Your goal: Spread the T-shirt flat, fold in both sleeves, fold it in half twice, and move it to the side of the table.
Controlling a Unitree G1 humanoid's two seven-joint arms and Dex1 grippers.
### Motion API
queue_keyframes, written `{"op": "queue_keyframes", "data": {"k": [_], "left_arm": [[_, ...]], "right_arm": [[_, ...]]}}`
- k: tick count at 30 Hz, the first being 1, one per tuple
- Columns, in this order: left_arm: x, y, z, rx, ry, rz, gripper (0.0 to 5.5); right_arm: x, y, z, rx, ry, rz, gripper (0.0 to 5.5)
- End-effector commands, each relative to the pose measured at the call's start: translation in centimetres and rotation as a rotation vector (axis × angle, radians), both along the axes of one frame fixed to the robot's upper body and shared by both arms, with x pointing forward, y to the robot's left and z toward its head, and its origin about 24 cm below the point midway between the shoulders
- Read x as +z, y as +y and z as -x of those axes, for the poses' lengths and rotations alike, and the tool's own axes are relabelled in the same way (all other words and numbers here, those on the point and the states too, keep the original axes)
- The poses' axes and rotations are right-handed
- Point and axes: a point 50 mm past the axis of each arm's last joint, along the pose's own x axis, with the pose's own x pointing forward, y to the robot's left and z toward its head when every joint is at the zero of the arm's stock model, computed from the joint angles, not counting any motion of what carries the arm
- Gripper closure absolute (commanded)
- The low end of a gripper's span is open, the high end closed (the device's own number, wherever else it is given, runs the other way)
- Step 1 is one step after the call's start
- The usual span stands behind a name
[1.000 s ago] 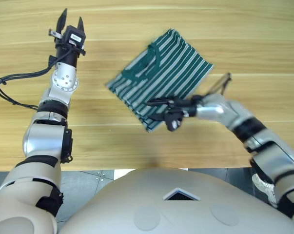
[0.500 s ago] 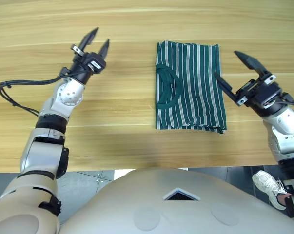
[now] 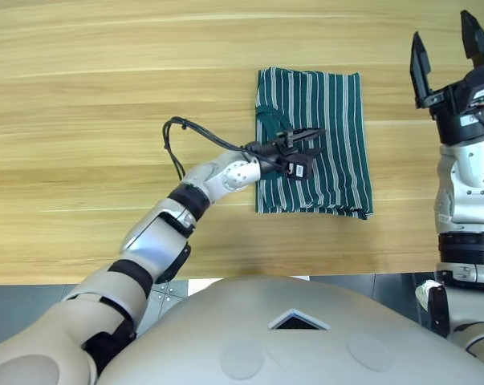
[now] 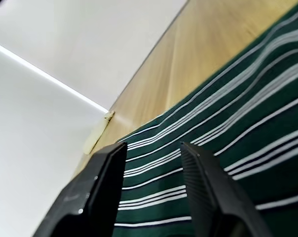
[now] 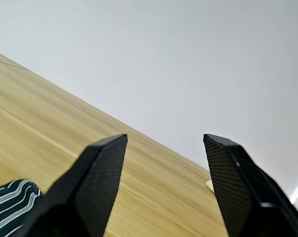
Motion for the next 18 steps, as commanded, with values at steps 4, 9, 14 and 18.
{"op": "queue_keyframes", "data": {"k": [4, 9, 14, 18], "left_arm": [[-4.8, 8.6, 1.5, 0.068, 0.095, -0.291, 3.5], [-5.7, 11.2, 4.9, 0.014, 0.157, -0.305, 3.5], [-5.3, 11.4, 6.5, 0.023, 0.186, -0.275, 3.5], [-5.2, 11.1, 7.0, 0.085, 0.199, -0.244, 3.5]], "right_arm": [[-0.3, 1.0, 0.5, 0.066, 0.03, 0.106, 2.65], [-0.6, 1.1, 0.6, 0.08, 0.052, 0.13, 2.65], [-1.1, 1.2, 0.8, 0.083, 0.073, 0.141, 2.65], [-1.4, 0.9, 1.0, 0.079, 0.09, 0.152, 2.65]]}}
